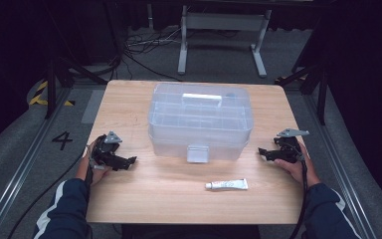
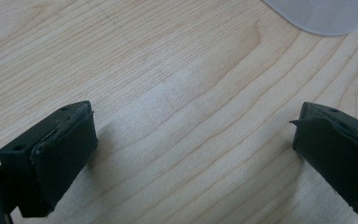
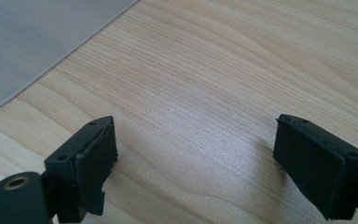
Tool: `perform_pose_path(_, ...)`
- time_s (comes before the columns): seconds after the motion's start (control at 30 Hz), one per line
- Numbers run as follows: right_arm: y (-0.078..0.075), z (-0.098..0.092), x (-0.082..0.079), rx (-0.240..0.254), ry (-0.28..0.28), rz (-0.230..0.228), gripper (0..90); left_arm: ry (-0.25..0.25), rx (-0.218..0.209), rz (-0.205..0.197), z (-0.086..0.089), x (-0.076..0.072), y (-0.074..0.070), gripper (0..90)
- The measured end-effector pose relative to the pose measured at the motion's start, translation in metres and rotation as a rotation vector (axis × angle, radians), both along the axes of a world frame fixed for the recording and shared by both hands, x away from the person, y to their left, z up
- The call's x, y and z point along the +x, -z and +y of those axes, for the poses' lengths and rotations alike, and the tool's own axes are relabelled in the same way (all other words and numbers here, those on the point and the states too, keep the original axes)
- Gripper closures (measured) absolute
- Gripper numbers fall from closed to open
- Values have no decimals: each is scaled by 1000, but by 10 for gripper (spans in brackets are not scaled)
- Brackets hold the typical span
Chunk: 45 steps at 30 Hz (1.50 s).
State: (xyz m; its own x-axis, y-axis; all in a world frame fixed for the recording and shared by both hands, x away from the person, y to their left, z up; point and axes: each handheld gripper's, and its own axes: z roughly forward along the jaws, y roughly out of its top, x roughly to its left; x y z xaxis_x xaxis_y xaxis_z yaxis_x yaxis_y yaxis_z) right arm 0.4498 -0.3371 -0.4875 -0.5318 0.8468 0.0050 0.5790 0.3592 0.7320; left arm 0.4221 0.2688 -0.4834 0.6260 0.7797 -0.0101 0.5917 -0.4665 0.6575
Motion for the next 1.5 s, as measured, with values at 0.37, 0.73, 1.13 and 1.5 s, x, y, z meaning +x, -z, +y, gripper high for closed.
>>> perform_pose_path(0.37,-1,-3,1,-8,-23,11,135,1,-2,0,2,-7,0,1)
perform_pose_path(0.73,-4,-8,-3,-14,-40,35,182,24,-1,-2,3,-6,0,0)
perform_pose_path(1.13,-21,-6,-6,-4,-68,-11,208,23,-2,1,3,-6,0,0)
perform_pose_path(1.5,-47,-3,-15,20,-88,-87,237,19,-2,-3,3,-6,0,2)
